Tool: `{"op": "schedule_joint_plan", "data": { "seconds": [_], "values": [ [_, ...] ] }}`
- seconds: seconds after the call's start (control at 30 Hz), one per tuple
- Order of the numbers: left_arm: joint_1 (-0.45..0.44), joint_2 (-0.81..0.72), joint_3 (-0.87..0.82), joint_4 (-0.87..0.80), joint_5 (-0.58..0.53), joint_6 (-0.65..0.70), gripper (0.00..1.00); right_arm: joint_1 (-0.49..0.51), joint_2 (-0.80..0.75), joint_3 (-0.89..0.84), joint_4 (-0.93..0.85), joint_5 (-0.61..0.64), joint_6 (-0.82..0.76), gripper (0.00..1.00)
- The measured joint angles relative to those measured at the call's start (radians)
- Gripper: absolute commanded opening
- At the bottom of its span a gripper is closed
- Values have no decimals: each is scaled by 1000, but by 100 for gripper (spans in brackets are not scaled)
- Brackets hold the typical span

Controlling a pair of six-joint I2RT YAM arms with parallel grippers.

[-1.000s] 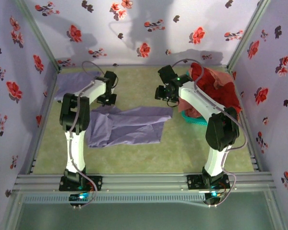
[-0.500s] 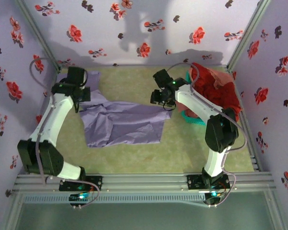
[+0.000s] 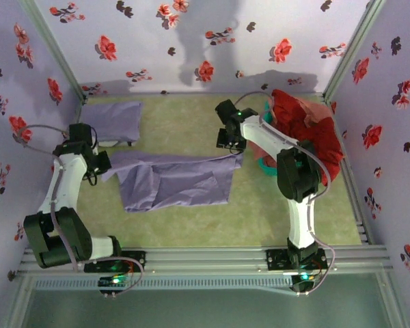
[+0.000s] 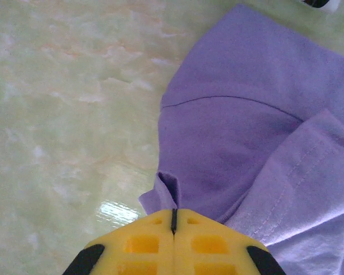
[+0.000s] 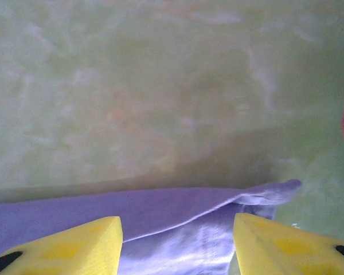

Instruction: Fold and stack the t-shirts

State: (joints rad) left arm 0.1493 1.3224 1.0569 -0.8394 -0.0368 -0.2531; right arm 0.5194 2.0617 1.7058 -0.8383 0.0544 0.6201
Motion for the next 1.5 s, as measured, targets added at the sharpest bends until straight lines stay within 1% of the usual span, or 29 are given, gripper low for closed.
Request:
{"op": "schedule_joint_plan", "data": {
  "seconds": [0.23,0.37,0.57,0.67,0.73,0.87,0.93,1.0,1.07,1.1,1.13,1.33,1.5],
  "values": [
    [24,0,0,1,38,1,0,-39,26,1,-5,2,-15,57],
    [26,0,0,1,42,1,0,-50,31,1,-4,2,-15,55],
    [26,0,0,1,46,1,0,-63,34,-34,10,-11,-11,54],
    [26,1,0,1,49,1,0,-63,46,-43,27,-32,-13,46],
    [26,2,0,1,50,1,0,-63,63,-43,37,-40,-12,42],
    [26,3,0,1,50,1,0,-63,87,-50,51,-47,-14,29],
    [26,3,1,0,56,1,0,-64,87,-54,55,-48,-17,19],
    [26,3,3,-2,59,1,0,-64,87,-54,60,-48,-18,12],
    [26,3,9,-8,62,1,0,-66,85,-54,61,-49,-19,7],
    [26,2,13,-9,64,2,0,-68,83,-54,62,-48,-22,2],
    [26,2,18,-10,65,4,0,-68,81,-54,62,-48,-23,0],
    [26,2,42,-11,65,5,0,-68,42,-54,61,-47,-19,0],
    [28,-2,73,-35,82,4,0,-68,-23,-66,63,-40,-18,0]
  ]
}}
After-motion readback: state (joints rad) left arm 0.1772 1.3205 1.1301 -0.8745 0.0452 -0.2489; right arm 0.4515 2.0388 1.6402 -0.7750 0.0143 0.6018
